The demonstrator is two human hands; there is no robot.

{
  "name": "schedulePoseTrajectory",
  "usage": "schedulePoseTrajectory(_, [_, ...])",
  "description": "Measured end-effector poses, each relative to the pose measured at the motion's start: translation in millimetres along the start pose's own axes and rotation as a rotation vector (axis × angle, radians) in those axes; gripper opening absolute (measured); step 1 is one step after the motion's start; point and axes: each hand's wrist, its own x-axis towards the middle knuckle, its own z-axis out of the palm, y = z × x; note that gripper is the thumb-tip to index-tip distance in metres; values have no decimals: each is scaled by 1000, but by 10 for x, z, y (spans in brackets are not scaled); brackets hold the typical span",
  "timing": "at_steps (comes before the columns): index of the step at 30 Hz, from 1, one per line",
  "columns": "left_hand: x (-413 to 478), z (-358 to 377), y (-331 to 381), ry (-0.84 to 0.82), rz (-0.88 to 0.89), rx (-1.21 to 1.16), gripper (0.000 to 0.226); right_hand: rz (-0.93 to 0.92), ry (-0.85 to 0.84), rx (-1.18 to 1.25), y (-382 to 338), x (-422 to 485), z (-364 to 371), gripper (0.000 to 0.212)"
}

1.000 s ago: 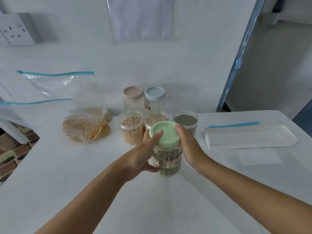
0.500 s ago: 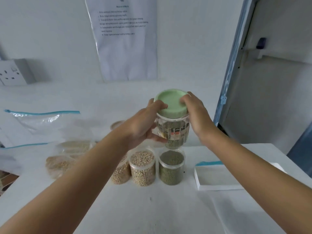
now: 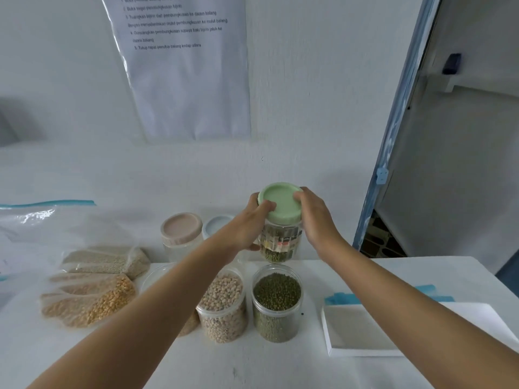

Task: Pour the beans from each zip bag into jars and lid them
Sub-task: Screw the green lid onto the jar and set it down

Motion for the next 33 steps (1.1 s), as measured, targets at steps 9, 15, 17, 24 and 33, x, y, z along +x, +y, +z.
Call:
schedulePoseTrajectory(9, [238,161,-357,73,30,57,13,110,8,55,600,96,119,24])
schedulePoseTrajectory(15, [232,66,-489,110,73,83,36,176,-36,-66,725,63,238,28])
schedulePoseTrajectory(17, [224,42,-510,96,72,68,35,190,-39,-135,746,48,249,30])
schedulePoseTrajectory(24, [164,-21,-601,105,29,-96,36,245,-100,-282,615,6,204,47])
schedulePoseTrajectory(33, [-142,-662,-713,611,267,291,18,-450,-63,-618,152,-118,488,14])
